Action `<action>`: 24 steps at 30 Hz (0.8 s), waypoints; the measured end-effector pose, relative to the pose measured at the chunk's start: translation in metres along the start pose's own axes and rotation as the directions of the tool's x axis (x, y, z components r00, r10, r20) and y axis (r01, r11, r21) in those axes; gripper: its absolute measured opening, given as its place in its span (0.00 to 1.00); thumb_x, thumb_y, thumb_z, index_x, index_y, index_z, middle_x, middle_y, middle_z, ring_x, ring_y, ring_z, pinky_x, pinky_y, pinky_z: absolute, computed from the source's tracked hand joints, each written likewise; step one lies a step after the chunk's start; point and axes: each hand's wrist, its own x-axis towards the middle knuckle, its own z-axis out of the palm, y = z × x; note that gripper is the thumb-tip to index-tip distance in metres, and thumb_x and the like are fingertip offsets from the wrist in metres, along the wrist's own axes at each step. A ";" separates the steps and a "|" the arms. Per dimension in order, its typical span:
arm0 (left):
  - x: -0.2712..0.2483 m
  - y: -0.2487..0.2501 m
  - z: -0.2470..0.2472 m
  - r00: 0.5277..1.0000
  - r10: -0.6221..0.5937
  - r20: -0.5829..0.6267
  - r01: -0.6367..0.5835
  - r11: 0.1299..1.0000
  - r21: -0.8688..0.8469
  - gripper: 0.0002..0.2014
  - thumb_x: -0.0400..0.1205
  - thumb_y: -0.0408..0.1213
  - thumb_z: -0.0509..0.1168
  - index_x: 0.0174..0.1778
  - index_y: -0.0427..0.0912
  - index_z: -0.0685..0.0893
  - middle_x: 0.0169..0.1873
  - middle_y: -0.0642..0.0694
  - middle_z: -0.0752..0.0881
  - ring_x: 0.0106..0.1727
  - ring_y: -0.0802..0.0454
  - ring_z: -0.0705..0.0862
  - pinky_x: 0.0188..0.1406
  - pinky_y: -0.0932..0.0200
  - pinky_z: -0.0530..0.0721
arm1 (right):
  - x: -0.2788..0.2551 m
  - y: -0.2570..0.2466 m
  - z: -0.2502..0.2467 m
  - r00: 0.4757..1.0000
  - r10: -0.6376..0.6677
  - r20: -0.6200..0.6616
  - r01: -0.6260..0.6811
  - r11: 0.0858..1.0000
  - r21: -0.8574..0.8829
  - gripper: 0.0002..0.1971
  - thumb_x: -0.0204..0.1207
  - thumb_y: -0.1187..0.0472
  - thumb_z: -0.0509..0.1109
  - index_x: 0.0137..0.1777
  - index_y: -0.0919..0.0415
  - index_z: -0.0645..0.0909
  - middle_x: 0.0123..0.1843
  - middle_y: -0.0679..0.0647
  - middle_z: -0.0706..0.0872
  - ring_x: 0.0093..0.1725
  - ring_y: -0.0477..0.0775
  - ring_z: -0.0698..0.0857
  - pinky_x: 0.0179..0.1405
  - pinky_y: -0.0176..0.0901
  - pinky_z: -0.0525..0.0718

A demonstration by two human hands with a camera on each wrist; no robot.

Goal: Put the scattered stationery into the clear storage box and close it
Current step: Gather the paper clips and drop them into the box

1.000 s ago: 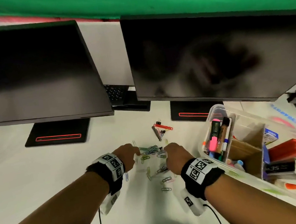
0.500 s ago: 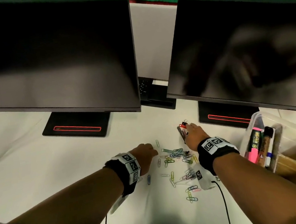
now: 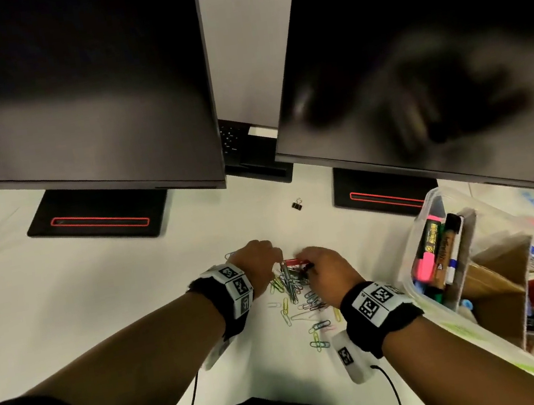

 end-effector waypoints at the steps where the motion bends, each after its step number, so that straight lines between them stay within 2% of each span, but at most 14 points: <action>1: 0.000 0.001 0.001 1.000 -0.009 -0.011 0.009 1.000 -0.011 0.18 0.82 0.38 0.63 0.69 0.49 0.73 0.67 0.47 0.75 0.72 0.47 0.71 0.65 0.51 0.74 | 0.002 -0.001 -0.003 0.997 0.022 -0.073 -0.020 0.999 0.031 0.20 0.77 0.65 0.63 0.70 0.55 0.77 0.72 0.55 0.78 0.72 0.57 0.74 0.75 0.48 0.71; 3: 0.001 0.004 0.000 0.999 -0.017 -0.027 0.016 0.999 -0.034 0.19 0.81 0.38 0.64 0.69 0.49 0.72 0.65 0.46 0.76 0.70 0.47 0.73 0.61 0.51 0.76 | 0.006 -0.003 -0.008 0.994 0.038 -0.106 -0.039 0.999 -0.010 0.19 0.77 0.60 0.67 0.67 0.56 0.79 0.68 0.56 0.81 0.68 0.58 0.77 0.71 0.50 0.75; 5: 0.002 0.007 -0.002 1.000 -0.001 -0.015 0.001 1.000 -0.022 0.21 0.81 0.37 0.64 0.70 0.50 0.71 0.64 0.45 0.77 0.69 0.46 0.73 0.61 0.50 0.77 | 0.010 -0.006 -0.009 0.999 0.032 -0.040 -0.037 0.993 -0.115 0.18 0.74 0.57 0.70 0.64 0.56 0.80 0.64 0.57 0.81 0.65 0.61 0.77 0.66 0.53 0.77; 9: 0.002 0.008 -0.003 0.998 0.062 0.023 -0.064 0.992 0.108 0.16 0.84 0.38 0.61 0.68 0.51 0.76 0.64 0.44 0.76 0.69 0.45 0.73 0.61 0.51 0.76 | 0.010 -0.012 -0.009 0.999 0.038 0.037 -0.027 0.967 -0.255 0.15 0.72 0.59 0.71 0.59 0.56 0.81 0.59 0.58 0.81 0.61 0.62 0.77 0.59 0.52 0.79; 12: 0.001 0.006 -0.001 0.995 0.088 0.041 -0.093 0.985 0.146 0.15 0.84 0.38 0.60 0.66 0.51 0.77 0.65 0.45 0.76 0.69 0.45 0.72 0.62 0.51 0.75 | 0.009 -0.014 -0.008 0.996 0.068 0.061 -0.050 0.962 -0.267 0.11 0.72 0.58 0.70 0.54 0.57 0.84 0.57 0.59 0.83 0.59 0.62 0.80 0.57 0.51 0.82; 15: -0.002 0.004 0.001 0.993 0.094 0.076 -0.105 0.983 0.148 0.12 0.84 0.39 0.61 0.63 0.47 0.80 0.63 0.44 0.77 0.68 0.45 0.74 0.61 0.51 0.76 | 0.008 -0.010 -0.011 0.986 0.139 0.090 -0.122 0.978 -0.172 0.08 0.73 0.59 0.69 0.50 0.59 0.85 0.55 0.58 0.85 0.57 0.62 0.83 0.55 0.47 0.83; 18: -0.005 0.001 0.005 0.993 0.090 0.075 -0.099 0.987 0.127 0.10 0.84 0.37 0.60 0.59 0.44 0.79 0.60 0.43 0.79 0.63 0.43 0.78 0.57 0.53 0.77 | 0.004 -0.005 -0.017 0.980 0.191 0.056 -0.192 0.981 0.004 0.02 0.76 0.62 0.67 0.44 0.56 0.80 0.51 0.58 0.86 0.48 0.55 0.80 0.45 0.40 0.74; 20: -0.007 0.000 0.005 0.995 0.075 0.068 -0.082 0.991 0.101 0.10 0.84 0.38 0.58 0.59 0.42 0.78 0.59 0.42 0.80 0.61 0.43 0.79 0.57 0.53 0.77 | 0.000 -0.003 -0.018 0.977 0.214 -0.008 -0.211 0.969 0.127 0.04 0.76 0.63 0.67 0.41 0.56 0.76 0.45 0.55 0.83 0.44 0.51 0.77 0.42 0.37 0.70; 22: -0.009 -0.001 0.002 0.996 0.057 0.061 -0.059 0.997 0.038 0.10 0.84 0.38 0.57 0.58 0.41 0.78 0.58 0.42 0.81 0.60 0.43 0.79 0.59 0.51 0.78 | -0.003 -0.002 -0.018 0.968 0.244 -0.054 -0.225 0.944 0.241 0.06 0.76 0.64 0.67 0.39 0.57 0.75 0.41 0.53 0.82 0.43 0.54 0.79 0.41 0.38 0.71; 24: -0.010 -0.002 0.000 0.999 0.024 0.045 -0.022 0.999 -0.048 0.09 0.82 0.33 0.57 0.55 0.41 0.79 0.56 0.42 0.83 0.58 0.43 0.80 0.58 0.52 0.79 | -0.003 0.001 -0.017 0.959 0.266 -0.097 -0.220 0.917 0.333 0.10 0.74 0.64 0.68 0.33 0.55 0.73 0.40 0.56 0.84 0.43 0.59 0.83 0.40 0.41 0.75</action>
